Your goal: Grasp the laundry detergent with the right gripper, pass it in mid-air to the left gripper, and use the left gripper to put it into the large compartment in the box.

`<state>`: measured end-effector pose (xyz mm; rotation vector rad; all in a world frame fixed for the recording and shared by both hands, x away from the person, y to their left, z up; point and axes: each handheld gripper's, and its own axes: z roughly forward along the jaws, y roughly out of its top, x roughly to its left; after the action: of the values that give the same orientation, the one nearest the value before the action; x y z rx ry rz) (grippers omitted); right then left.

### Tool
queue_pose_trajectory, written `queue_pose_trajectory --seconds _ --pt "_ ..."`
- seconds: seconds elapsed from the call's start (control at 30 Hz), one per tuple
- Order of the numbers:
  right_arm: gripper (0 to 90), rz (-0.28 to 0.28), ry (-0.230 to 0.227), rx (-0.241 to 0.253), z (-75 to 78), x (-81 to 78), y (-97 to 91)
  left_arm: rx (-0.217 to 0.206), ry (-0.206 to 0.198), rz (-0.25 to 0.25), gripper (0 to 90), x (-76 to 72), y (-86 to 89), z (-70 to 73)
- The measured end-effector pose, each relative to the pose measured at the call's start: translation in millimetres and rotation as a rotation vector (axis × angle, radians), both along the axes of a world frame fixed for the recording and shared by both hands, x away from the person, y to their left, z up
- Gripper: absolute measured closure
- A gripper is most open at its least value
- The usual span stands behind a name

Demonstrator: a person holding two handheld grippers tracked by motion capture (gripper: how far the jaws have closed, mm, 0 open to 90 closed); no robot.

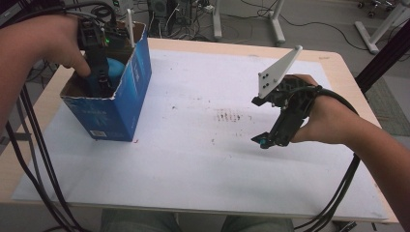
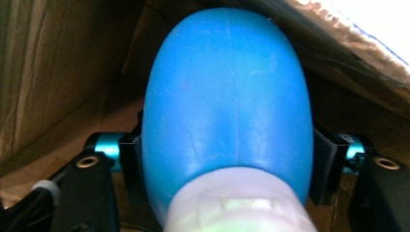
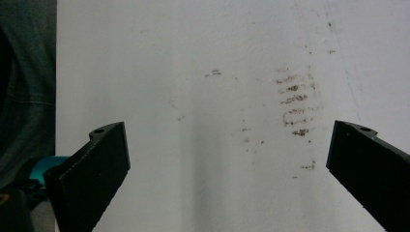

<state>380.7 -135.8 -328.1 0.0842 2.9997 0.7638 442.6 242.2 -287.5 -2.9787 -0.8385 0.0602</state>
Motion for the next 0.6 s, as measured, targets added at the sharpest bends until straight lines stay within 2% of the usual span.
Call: queue_pose_trajectory --seconds 0.1,0.27,0.37,0.5,0.6 --pt "0.6 -0.002 0.0 0.002 0.5 -0.3 -1.5 -0.003 -0.01 0.003 29.3 -0.3 0.1 3.4" --pt "0.6 -0.004 -0.001 0.006 1.6 -0.5 -2.9 -0.008 -0.041 0.002 25.0 -0.2 -0.9 16.1" --pt "0.6 0.002 -0.003 0.012 2.4 -0.7 -3.6 -0.009 -0.045 -0.002 24.0 -1.2 -1.9 23.7" --pt "0.6 -0.006 -0.002 0.017 4.9 -1.0 -6.7 -0.01 -0.054 0.012 18.7 -2.3 -1.3 35.7" --pt "0.6 -0.01 -0.004 0.028 8.1 -1.1 -9.9 -0.012 -0.065 0.011 18.3 -3.7 -1.0 47.6"
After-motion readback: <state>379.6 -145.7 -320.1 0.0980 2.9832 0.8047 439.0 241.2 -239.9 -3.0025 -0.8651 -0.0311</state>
